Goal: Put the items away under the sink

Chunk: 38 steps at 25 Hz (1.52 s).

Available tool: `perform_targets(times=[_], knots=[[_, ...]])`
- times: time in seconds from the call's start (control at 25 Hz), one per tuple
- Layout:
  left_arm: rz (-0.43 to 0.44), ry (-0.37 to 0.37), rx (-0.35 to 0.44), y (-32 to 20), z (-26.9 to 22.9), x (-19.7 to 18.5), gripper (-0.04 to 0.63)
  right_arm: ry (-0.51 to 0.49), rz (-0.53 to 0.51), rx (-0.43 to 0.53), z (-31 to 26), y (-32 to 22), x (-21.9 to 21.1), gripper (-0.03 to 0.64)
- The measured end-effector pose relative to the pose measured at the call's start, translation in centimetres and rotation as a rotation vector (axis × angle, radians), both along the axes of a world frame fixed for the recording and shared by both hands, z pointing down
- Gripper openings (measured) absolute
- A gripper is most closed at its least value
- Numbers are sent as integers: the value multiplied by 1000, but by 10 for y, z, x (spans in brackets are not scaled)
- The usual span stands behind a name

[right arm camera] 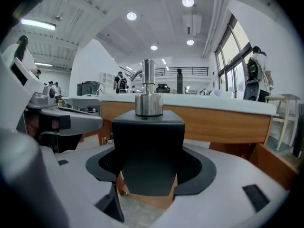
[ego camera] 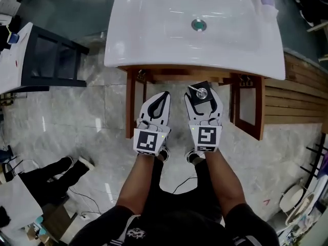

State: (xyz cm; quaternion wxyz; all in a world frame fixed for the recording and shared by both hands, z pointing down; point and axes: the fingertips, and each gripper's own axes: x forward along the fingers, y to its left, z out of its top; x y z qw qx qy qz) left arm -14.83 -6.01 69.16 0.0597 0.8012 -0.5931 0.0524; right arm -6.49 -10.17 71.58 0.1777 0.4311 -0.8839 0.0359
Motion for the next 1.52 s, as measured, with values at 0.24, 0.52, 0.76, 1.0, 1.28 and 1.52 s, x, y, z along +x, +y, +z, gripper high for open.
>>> perform_targets(times=[0.24,0.52,0.76,1.0,1.28,1.52], knots=[[-49,3,17,-20,91,-5,0,-42,-8,16,69,-17,-8,325],[-102,40,46,-49,173,-14,0,-74,-48,88,128,-43,-22,325],[-111,-20,104,-69,212,-17,0,-123,-30,130,158,-62,-27,325],[-96,-68,98,-79,221,-12,0,-120,-40,127,165,-81,-42,325],[-76,-65,124,-74,213,-20,0,-87,-52,96,173,-101,-68,325],[-87,-66,126,-72,214,-32,0,-64,-30,85,178,-126,-83,325]])
